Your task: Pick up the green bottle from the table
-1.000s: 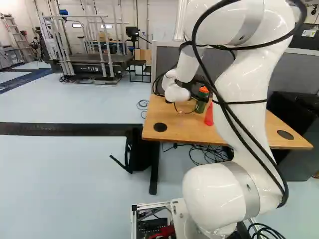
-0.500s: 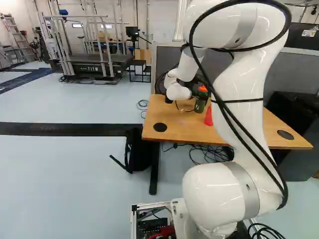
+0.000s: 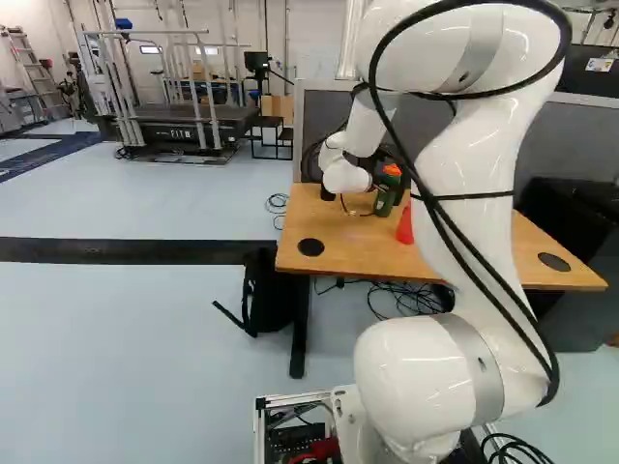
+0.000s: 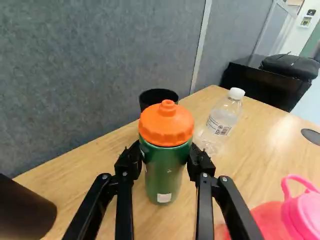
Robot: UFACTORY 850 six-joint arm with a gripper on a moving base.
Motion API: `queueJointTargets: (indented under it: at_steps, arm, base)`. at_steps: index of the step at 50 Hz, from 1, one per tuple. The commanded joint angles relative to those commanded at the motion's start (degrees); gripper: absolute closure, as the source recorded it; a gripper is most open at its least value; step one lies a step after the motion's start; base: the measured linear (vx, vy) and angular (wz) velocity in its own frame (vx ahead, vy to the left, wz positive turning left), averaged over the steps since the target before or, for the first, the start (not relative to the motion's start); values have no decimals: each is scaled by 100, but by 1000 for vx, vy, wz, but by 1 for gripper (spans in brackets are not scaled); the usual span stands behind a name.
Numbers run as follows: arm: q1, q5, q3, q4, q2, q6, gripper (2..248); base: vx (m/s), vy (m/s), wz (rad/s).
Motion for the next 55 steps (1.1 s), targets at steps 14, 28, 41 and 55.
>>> queueJointTargets:
  at_steps: [14,28,41,55]
  arm:
    - [26,0,269,0,392,0,137]
    - [138,0,765,0,985,0,137]
    - [302,0,1251,0,1591,0,137]
    - [526,0,1728,0,2248,0,137]
  base:
    - [0,0,0]
    - [0,0,0]
    - [0,0,0]
    - [0,0,0]
